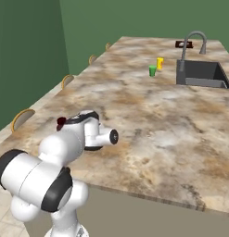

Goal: Place the drinks on the dining counter in a tight cluster.

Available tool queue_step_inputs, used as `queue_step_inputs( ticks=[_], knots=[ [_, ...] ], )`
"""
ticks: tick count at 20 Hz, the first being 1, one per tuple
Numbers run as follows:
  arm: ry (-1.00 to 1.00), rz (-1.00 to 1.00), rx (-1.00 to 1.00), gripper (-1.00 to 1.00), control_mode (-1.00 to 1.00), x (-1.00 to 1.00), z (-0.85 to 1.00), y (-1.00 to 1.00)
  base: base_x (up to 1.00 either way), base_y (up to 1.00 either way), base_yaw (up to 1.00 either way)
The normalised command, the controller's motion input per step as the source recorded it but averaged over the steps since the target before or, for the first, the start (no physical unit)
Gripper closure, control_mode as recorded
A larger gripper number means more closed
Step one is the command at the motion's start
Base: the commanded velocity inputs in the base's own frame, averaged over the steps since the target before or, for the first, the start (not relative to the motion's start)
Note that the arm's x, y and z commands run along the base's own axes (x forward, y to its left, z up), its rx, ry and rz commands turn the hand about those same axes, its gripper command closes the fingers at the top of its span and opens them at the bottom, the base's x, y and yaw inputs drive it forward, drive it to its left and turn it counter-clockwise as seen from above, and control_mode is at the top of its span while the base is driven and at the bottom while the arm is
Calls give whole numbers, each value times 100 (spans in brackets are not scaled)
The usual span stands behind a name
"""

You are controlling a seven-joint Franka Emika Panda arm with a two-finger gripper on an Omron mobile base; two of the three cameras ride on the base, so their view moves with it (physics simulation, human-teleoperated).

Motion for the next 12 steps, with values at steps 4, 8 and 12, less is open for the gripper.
queue_step_inputs(
  ticks=[4,8,12],
  knots=[
    [0,1,2,100,-100,0,-17,0,0,0,0],
    [0,0,0,100,-100,0,-29,0,0,0,0],
    [0,0,0,100,-100,4,-25,0,0,0,0]
  ],
)
